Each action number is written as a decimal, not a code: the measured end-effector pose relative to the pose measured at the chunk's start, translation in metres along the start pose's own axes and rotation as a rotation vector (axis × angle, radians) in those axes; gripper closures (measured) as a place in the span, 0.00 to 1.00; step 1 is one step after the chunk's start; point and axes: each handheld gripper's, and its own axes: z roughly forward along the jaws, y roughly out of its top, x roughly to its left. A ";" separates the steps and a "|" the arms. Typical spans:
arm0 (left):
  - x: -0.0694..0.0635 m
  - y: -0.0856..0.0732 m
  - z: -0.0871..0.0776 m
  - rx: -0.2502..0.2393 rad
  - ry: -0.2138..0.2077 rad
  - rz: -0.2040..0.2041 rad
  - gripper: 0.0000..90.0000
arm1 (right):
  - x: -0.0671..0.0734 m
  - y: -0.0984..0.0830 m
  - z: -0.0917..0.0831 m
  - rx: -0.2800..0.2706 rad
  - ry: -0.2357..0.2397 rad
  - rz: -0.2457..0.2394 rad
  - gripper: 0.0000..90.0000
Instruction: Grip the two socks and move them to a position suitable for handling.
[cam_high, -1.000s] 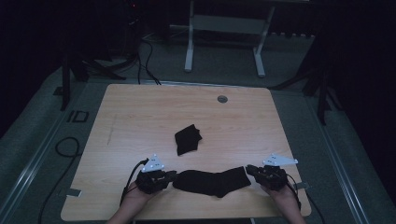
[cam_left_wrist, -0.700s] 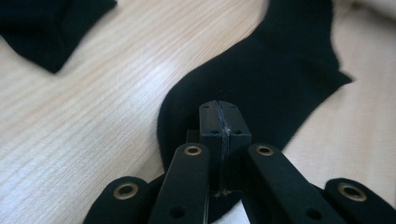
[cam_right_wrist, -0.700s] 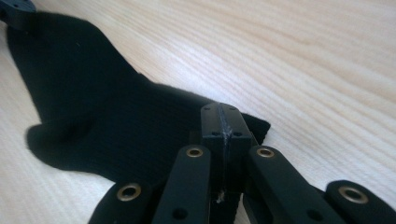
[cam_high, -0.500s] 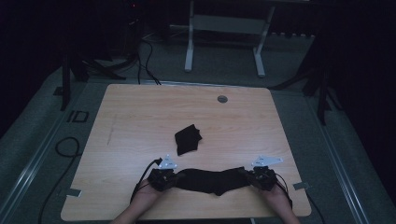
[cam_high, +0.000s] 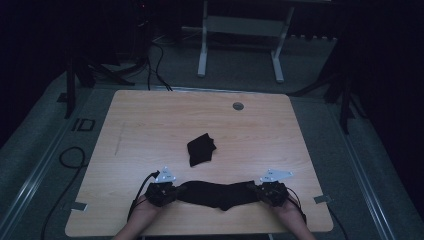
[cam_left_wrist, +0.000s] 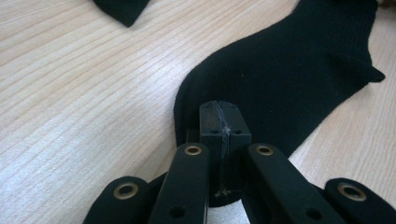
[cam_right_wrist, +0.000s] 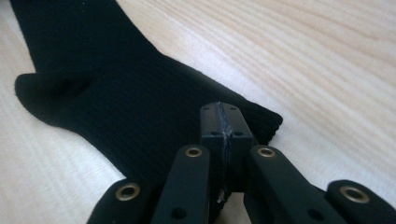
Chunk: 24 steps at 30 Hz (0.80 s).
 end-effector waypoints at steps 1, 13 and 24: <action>0.001 0.000 0.000 -0.002 -0.004 -0.003 1.00 | -0.002 0.001 0.001 -0.004 -0.001 0.003 0.99; 0.003 0.004 -0.022 -0.150 -0.024 -0.015 0.70 | -0.005 0.031 -0.014 -0.077 0.041 -0.007 0.82; 0.029 -0.002 -0.037 -0.223 0.074 -0.079 0.42 | -0.005 0.146 0.037 -0.105 0.092 -0.057 0.41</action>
